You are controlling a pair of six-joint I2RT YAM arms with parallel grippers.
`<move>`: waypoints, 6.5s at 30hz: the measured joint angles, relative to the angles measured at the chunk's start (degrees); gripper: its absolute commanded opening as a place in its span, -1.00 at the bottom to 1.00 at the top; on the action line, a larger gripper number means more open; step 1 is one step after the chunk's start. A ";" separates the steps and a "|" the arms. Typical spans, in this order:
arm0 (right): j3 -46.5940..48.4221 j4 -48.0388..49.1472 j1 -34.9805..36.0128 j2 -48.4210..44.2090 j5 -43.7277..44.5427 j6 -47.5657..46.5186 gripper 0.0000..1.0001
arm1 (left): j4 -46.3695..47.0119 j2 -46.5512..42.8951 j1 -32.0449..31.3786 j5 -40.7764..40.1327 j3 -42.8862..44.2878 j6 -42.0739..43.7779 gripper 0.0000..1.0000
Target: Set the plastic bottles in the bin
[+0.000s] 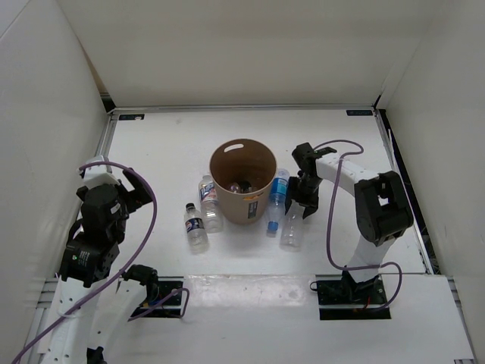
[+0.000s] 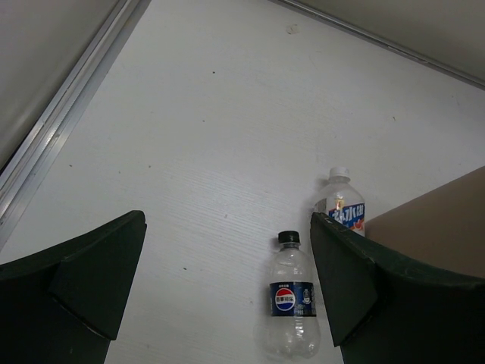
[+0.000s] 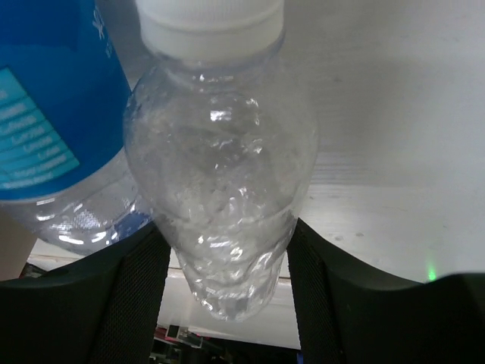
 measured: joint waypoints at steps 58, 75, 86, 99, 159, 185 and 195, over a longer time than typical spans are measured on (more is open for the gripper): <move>35.58 -3.58 7.54 -27.85 26.05 -8.37 -1.00 | 0.04 2.75 -0.11 0.63 -0.11 0.39 1.00; 48.76 3.80 26.27 -9.20 35.71 -16.59 -1.00 | 0.15 5.11 -0.11 2.97 -0.13 0.42 1.00; 45.64 4.96 27.39 -5.62 32.87 -15.32 -0.83 | 0.46 5.09 -0.11 3.21 -0.13 0.63 1.00; 31.26 6.56 27.58 -8.22 32.46 -7.69 0.26 | 0.42 7.56 -0.11 1.62 -0.13 3.89 1.00; 18.34 7.93 -1.27 13.31 -1.44 -5.18 0.74 | 0.42 3.61 -0.11 5.84 -0.13 5.27 1.00; 16.22 3.23 -1.64 -25.22 8.22 -1.77 -0.72 | 0.37 3.82 -0.11 5.60 -0.13 4.39 1.00; 18.75 10.84 21.66 -44.00 30.23 -4.35 -0.79 | 0.28 5.14 -0.11 5.49 -0.13 4.42 1.00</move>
